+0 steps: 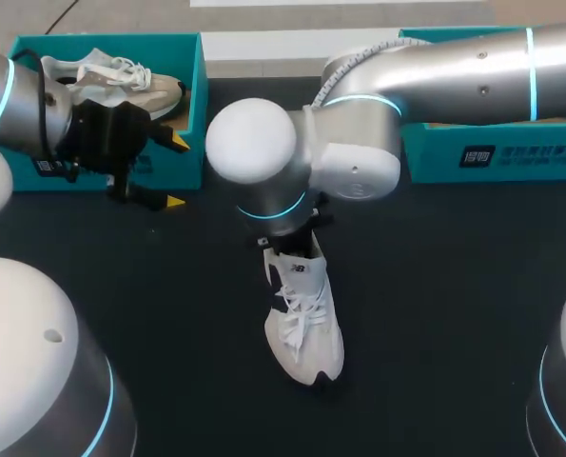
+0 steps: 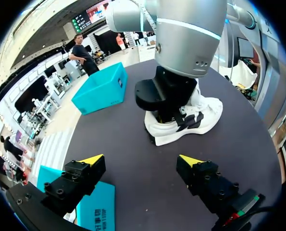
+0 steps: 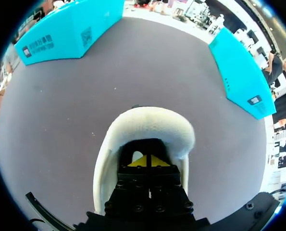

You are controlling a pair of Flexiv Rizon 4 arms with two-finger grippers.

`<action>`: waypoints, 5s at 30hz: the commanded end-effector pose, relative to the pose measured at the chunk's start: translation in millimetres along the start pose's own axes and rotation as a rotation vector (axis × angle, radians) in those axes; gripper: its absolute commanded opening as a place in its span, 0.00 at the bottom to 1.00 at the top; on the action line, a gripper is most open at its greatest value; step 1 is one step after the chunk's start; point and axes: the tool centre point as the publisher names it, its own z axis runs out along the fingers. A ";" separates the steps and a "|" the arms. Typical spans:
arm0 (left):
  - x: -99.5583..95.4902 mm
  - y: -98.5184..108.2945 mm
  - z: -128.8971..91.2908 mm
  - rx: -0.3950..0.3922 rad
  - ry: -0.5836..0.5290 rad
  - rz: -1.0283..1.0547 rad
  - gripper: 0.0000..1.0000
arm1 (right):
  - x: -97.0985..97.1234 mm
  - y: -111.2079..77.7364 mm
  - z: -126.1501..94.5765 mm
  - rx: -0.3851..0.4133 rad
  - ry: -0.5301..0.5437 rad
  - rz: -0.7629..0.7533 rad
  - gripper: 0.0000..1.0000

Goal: Take the shoe out of the shoebox, open the shoe tongue, remove and reinsert the insole, then place the shoe into the shoebox

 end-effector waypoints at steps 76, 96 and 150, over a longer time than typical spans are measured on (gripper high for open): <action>1.2 -0.7 -0.5 -0.005 -0.001 0.000 1.00 | 6.8 -47.5 -65.2 0.547 0.243 -0.012 1.00; 1.2 -0.7 -0.5 -0.005 -0.001 0.000 1.00 | -1.0 -67.4 -83.4 0.599 0.200 0.047 1.00; 1.2 -0.7 -0.5 -0.005 -0.001 0.000 1.00 | -9.9 -51.9 -91.9 0.580 0.148 -0.001 0.39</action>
